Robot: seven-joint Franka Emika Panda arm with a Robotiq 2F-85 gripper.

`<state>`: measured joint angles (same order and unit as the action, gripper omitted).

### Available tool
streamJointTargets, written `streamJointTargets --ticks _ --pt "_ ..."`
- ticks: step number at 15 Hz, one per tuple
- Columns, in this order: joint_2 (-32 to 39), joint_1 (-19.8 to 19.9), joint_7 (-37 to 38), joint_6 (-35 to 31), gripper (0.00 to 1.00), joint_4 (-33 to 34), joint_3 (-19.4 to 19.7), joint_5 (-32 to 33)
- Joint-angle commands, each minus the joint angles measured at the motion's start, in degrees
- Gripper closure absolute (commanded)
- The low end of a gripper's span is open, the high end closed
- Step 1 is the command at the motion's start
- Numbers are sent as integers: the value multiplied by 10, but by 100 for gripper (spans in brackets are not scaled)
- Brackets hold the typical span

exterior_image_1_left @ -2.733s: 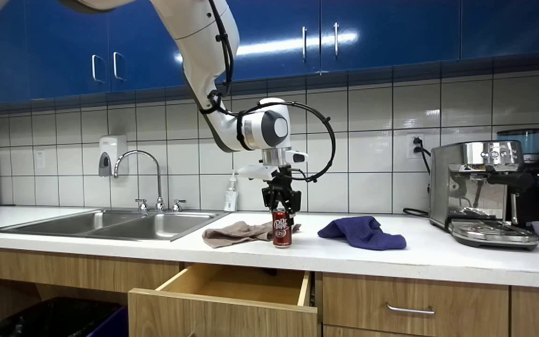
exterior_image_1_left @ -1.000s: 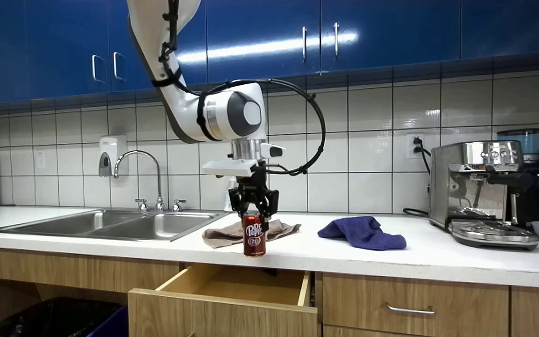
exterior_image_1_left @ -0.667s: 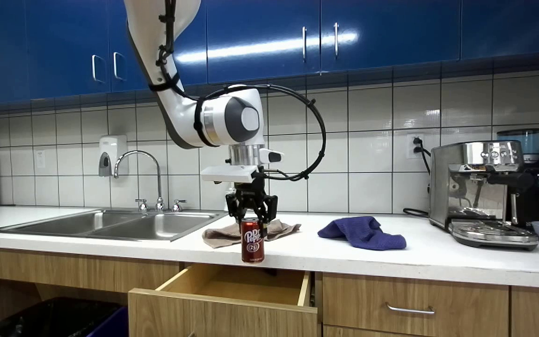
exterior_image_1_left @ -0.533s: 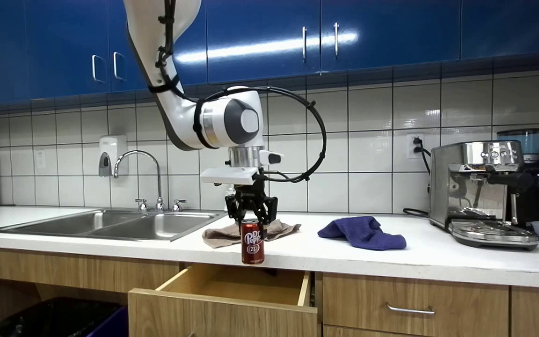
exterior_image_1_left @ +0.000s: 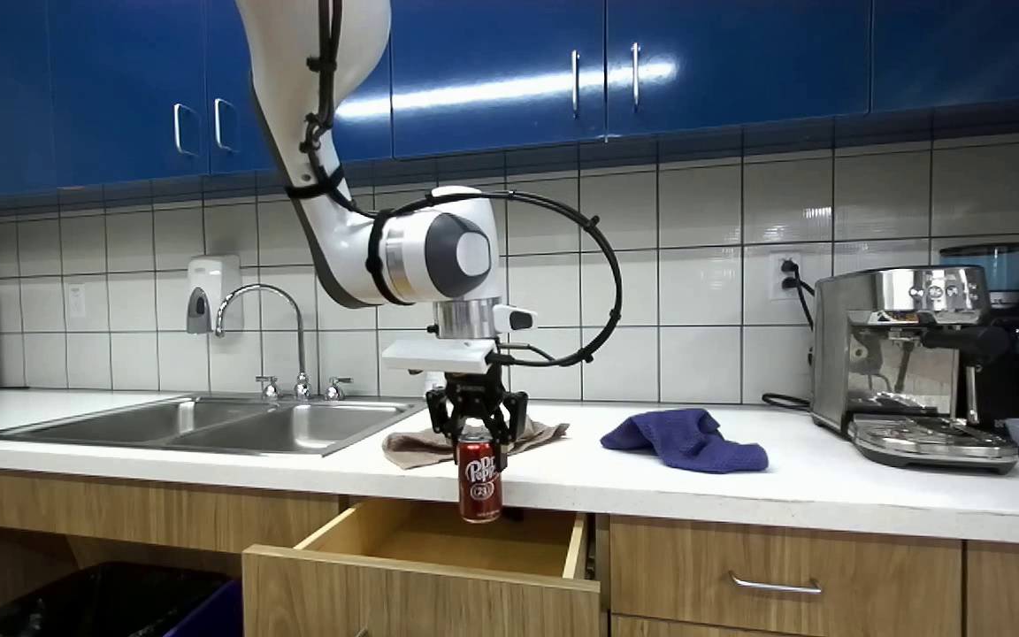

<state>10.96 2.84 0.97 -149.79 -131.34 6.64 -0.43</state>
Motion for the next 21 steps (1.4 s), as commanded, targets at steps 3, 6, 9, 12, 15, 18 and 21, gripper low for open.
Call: streamJointTargets --ticks 3,6,9,12,15,18,21 --pt "25 19 -50 -40 62 6 -18 -21" --pt "37 24 -67 -57 62 4 -27 -38" --pt "47 30 -82 -66 62 1 -39 -54" --pt "61 29 -84 -72 62 -1 -42 -52" --pt "72 29 -84 -78 62 -4 -44 -48" --pt "86 31 -84 -87 62 -2 -46 -47" --pt "96 31 -83 -96 62 -3 -49 -45"
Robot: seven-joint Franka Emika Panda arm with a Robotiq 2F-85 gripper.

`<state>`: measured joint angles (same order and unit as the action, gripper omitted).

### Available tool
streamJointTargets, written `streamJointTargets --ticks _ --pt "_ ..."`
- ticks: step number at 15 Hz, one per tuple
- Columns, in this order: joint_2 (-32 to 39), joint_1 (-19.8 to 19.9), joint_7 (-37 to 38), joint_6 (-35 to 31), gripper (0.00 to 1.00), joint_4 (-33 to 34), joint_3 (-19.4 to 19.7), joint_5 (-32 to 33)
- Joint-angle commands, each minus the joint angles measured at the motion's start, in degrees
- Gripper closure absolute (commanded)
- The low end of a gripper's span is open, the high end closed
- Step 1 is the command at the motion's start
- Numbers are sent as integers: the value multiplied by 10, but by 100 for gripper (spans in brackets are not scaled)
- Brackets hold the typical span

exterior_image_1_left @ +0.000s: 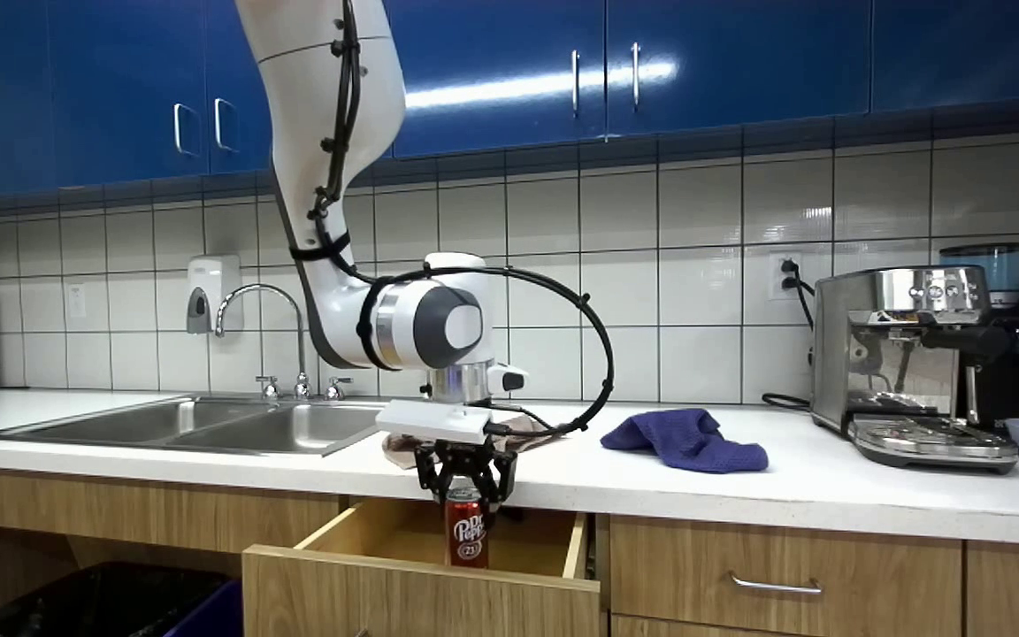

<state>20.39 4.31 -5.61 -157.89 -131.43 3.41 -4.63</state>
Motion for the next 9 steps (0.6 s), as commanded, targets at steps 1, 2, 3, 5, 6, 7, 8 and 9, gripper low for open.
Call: streamJointTargets --ticks 1,2,3,5,6,7,8,9 --pt "4 16 -18 -18 62 -3 -17 -3" --pt "7 16 -17 -21 62 -4 -18 -2" --pt "9 16 -17 -24 62 -5 -18 -1" --pt "13 15 -17 -32 62 -8 -18 4" --pt "16 13 -15 -38 62 -9 -16 8" --pt "17 14 -16 -41 62 -11 -17 9" --pt "19 14 -17 -46 62 -12 -17 9" --pt "20 15 -18 -50 62 -13 -18 9"
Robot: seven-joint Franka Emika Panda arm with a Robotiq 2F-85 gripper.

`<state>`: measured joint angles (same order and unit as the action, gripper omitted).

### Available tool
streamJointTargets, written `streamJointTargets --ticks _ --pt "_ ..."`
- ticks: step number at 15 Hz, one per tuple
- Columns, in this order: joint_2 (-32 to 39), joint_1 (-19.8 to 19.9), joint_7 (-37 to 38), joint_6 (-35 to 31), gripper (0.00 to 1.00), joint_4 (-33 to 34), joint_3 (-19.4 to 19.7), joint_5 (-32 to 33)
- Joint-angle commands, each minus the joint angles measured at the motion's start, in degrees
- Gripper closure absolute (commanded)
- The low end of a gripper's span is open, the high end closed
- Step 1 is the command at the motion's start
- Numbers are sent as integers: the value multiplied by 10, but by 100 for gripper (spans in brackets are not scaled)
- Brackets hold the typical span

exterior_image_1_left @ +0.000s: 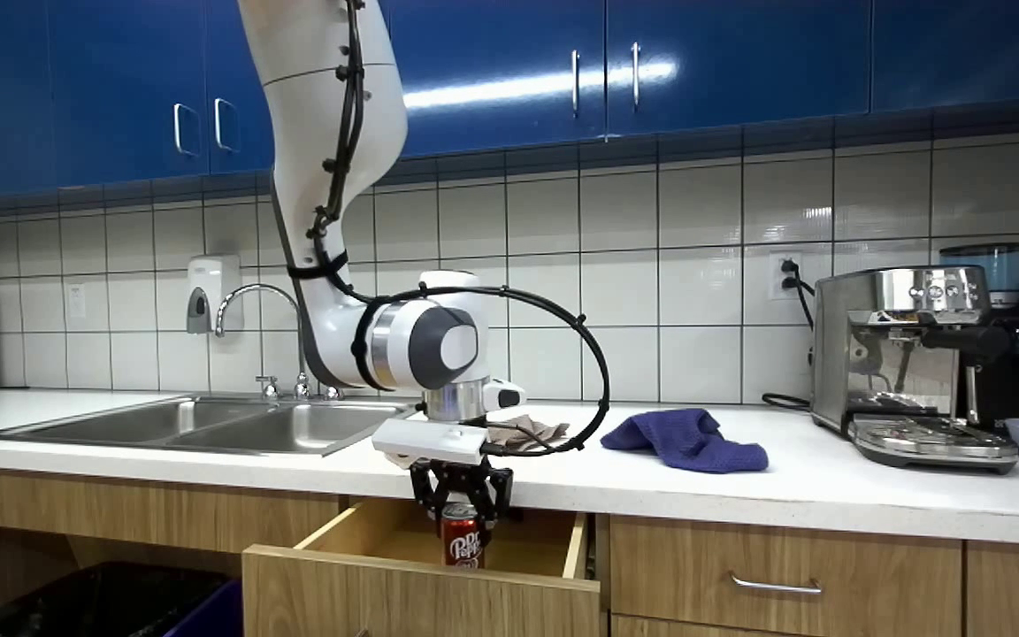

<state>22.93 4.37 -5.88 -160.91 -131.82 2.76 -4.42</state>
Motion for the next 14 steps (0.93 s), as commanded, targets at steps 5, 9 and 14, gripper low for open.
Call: streamJointTargets --ticks 5,9,14 --pt "3 17 -16 -37 62 -16 -13 7" --pt "12 17 -14 -49 62 -18 -12 9" --pt "20 20 -15 -65 62 -18 -13 11"
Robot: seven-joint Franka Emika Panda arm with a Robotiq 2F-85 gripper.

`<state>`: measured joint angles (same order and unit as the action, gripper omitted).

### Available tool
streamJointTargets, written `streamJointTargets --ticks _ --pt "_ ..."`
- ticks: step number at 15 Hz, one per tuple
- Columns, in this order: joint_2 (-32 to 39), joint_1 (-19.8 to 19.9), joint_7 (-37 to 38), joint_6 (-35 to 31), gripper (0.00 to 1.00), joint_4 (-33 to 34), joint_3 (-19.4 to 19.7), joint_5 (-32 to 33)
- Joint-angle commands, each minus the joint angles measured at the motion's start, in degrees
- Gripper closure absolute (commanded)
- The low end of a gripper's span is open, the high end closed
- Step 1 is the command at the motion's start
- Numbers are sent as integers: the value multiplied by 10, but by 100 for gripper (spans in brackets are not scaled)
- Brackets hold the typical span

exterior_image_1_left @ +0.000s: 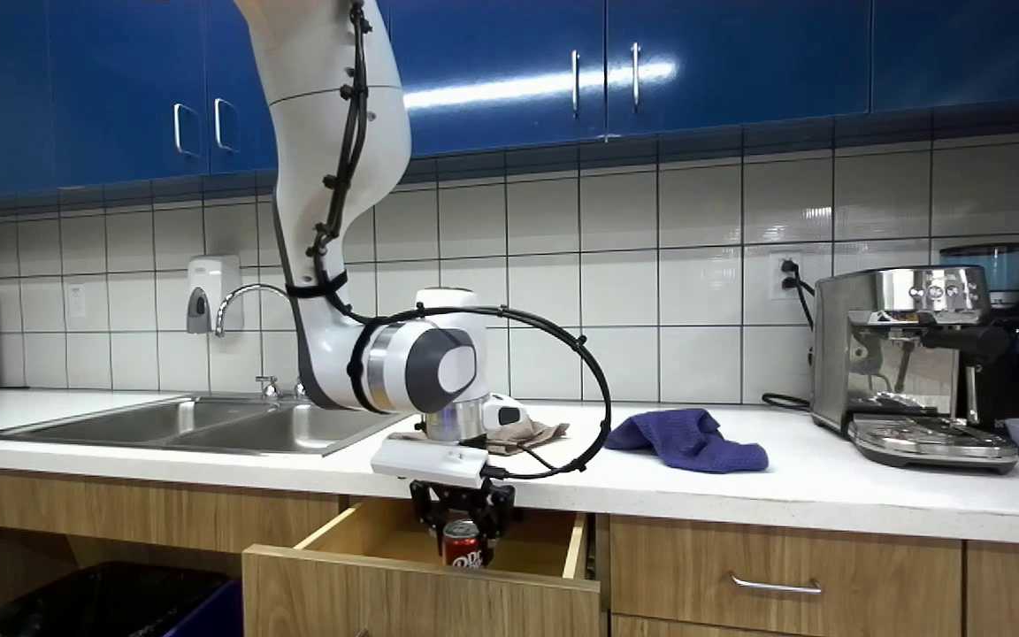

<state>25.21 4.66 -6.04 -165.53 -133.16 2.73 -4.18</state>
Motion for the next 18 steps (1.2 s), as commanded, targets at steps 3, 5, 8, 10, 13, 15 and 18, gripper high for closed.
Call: streamJointTargets --ticks 3,5,8,10,13,15,18 --pt "2 21 -14 -28 62 -5 -16 8" --pt "4 24 -14 -30 62 -4 -19 7" --pt "7 28 -15 -33 62 -3 -22 7" --pt "8 29 -15 -34 62 -2 -23 7" --pt "11 30 -14 -35 62 0 -23 8" --pt "12 31 -14 -35 62 1 -23 8" --pt "13 33 -14 -36 62 2 -24 7"
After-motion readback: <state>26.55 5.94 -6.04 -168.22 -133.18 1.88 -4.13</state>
